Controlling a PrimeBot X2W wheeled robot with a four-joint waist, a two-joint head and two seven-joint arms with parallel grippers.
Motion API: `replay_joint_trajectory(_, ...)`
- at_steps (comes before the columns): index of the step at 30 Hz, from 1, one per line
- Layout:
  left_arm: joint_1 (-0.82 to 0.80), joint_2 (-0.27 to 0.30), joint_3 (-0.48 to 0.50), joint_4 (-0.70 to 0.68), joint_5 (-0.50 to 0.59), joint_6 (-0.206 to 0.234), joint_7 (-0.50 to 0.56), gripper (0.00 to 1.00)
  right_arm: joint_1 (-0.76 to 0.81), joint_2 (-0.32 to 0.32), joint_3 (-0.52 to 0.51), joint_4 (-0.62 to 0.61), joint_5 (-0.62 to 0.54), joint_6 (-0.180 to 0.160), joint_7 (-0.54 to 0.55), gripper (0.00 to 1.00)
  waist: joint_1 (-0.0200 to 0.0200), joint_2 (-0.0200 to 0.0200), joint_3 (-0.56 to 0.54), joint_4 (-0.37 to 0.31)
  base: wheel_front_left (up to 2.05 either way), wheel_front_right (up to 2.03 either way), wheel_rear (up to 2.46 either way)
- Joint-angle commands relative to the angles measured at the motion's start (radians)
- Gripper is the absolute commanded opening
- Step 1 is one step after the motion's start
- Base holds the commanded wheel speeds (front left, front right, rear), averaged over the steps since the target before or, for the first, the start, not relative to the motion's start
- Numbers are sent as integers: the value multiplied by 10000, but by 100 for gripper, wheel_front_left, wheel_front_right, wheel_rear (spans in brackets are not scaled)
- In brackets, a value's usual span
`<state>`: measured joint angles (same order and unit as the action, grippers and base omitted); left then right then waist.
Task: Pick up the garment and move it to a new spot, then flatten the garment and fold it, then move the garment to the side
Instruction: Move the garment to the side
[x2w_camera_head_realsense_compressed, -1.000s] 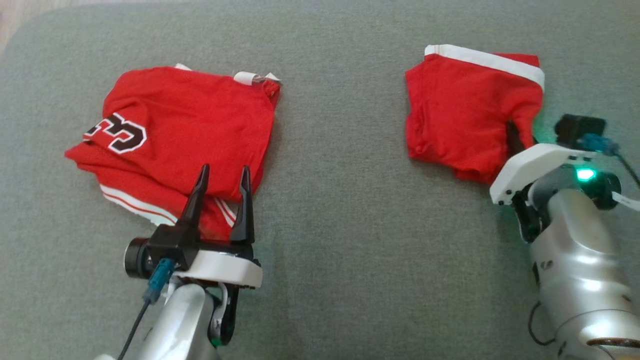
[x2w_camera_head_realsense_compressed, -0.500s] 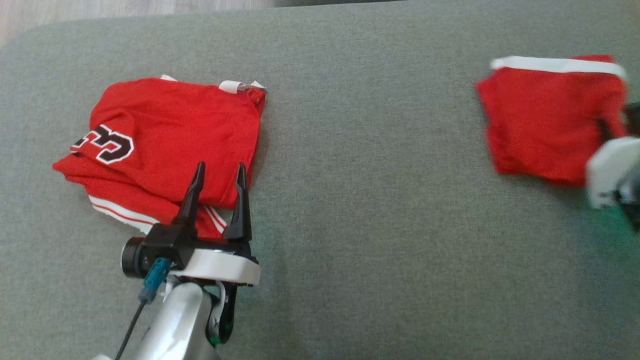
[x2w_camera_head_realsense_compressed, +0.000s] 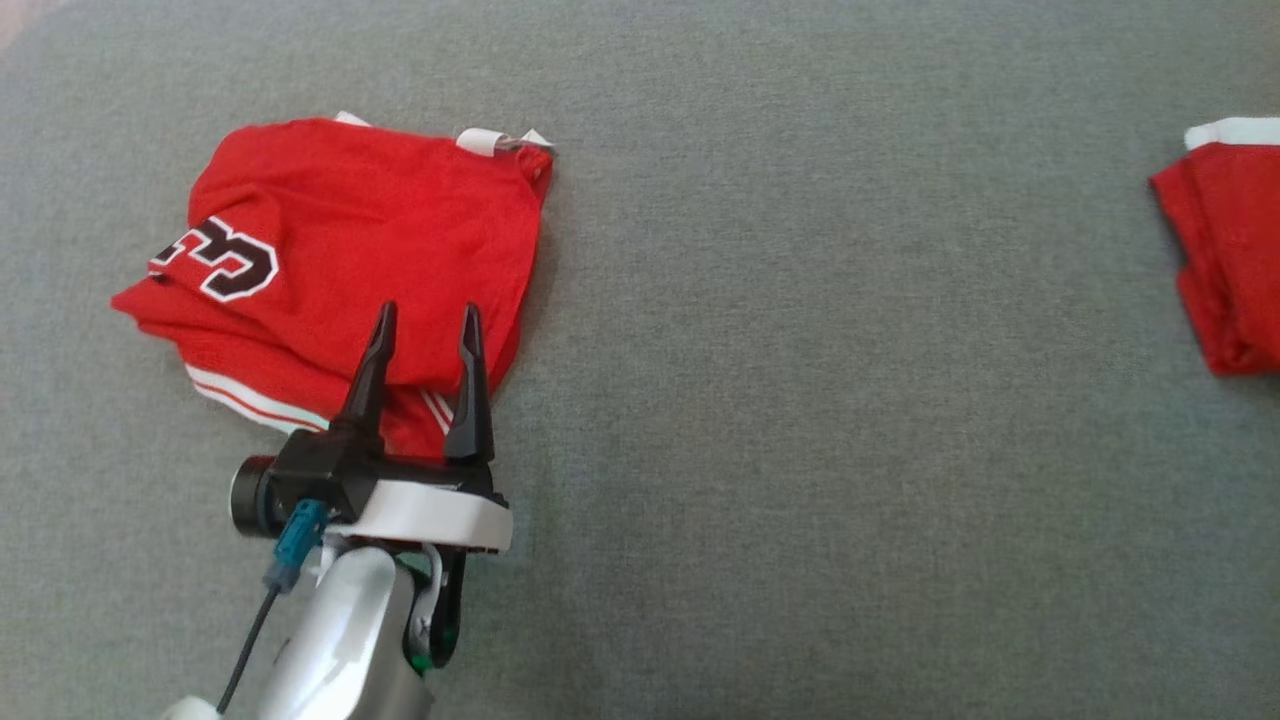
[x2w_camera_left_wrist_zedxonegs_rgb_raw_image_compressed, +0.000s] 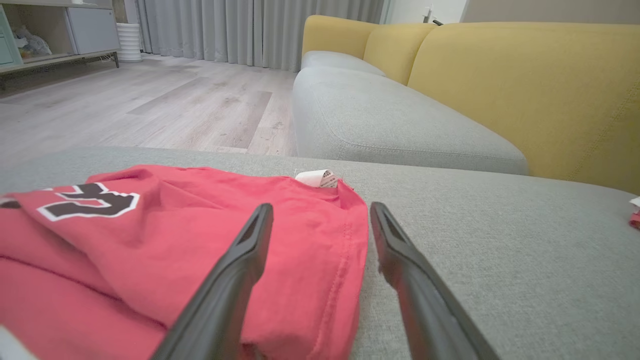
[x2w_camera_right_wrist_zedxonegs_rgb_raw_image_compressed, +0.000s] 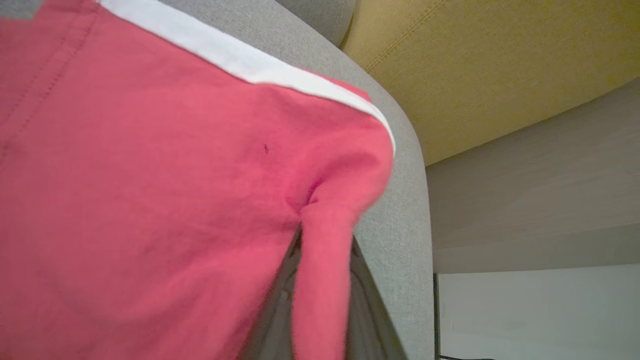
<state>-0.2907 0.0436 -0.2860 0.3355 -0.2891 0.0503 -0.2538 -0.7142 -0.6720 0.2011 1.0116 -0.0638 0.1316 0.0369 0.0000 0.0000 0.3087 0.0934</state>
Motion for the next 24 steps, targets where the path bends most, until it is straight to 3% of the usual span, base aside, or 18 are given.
replay_joint_trajectory(1, -301, 66, 371, -322, 113, -60, -80, 100, -229, -491, -10, -183, -144, -9, -54, 0, 0, 0, 64, 60, 0, 0, 0)
replay_joint_trajectory(10, -330, 66, 421, -308, 165, -40, -80, 100, -365, -340, -546, -299, -627, -9, -27, 0, 0, 0, 137, 86, 0, 0, 0)
replay_joint_trajectory(12, -309, 66, 443, -296, 179, -26, -80, 100, -348, -216, -829, -414, -776, -9, 23, 100, 0, 0, 93, 46, 0, 0, 0)
replay_joint_trajectory(19, -179, 66, 523, -250, 161, -21, -80, 100, -114, 544, -2128, -1421, -1301, -9, -143, 100, 0, 0, -463, -195, 0, 0, 0)
replay_joint_trajectory(24, -22, 66, 562, -249, 138, 26, -80, 100, 138, 1646, -2724, -2882, -1246, -9, -429, 100, 0, 0, -1040, -320, 0, 0, 0)
